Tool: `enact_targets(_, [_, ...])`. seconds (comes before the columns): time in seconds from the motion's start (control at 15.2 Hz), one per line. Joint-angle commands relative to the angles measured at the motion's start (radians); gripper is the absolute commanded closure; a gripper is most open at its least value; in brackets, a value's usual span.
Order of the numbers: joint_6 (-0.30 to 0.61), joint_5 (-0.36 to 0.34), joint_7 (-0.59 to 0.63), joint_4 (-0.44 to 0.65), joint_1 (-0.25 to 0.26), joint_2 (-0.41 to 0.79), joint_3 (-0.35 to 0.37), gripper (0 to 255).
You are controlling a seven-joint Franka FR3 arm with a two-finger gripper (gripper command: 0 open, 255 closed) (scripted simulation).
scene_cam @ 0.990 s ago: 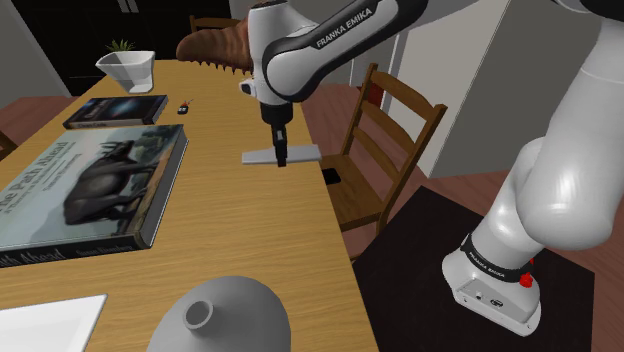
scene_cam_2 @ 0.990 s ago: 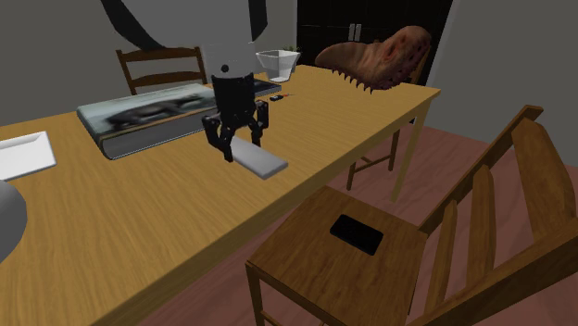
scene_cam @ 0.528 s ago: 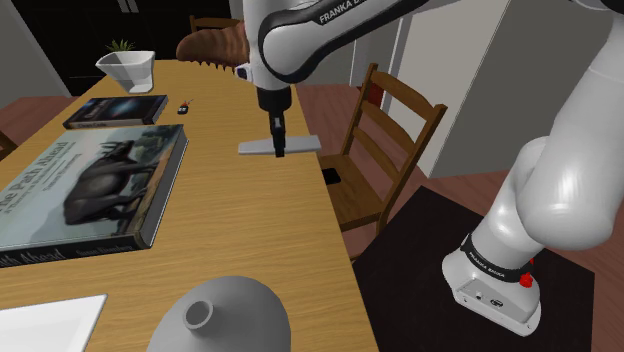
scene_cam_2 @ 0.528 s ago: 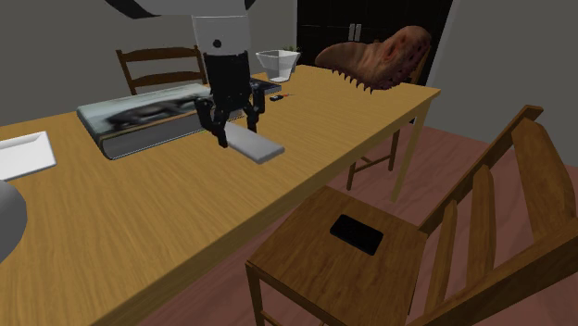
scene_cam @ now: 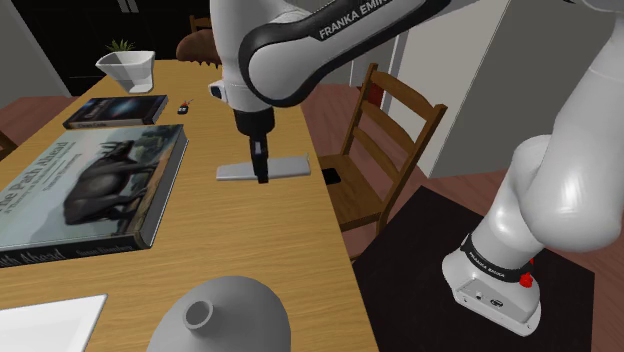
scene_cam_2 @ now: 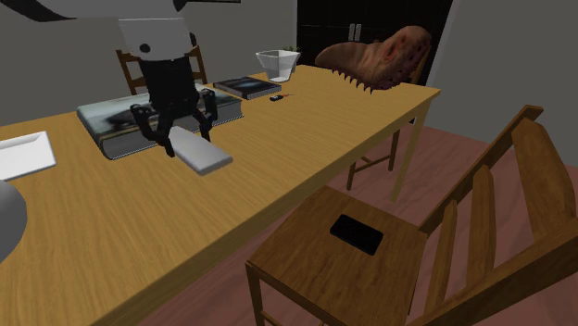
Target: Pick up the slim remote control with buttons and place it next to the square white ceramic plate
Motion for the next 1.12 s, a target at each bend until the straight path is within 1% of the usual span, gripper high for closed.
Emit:
enact_targets(0.0, [-0.014, -0.004, 0.053, 0.027, 0.026, 0.013, 0.023, 255])
enact_targets(0.53, [-0.041, -0.037, 0.253, 0.122, 0.134, 0.090, 0.103, 255])
enact_targets(1.06, [-0.095, -0.098, 0.449, 0.298, 0.260, 0.227, 0.161, 255])
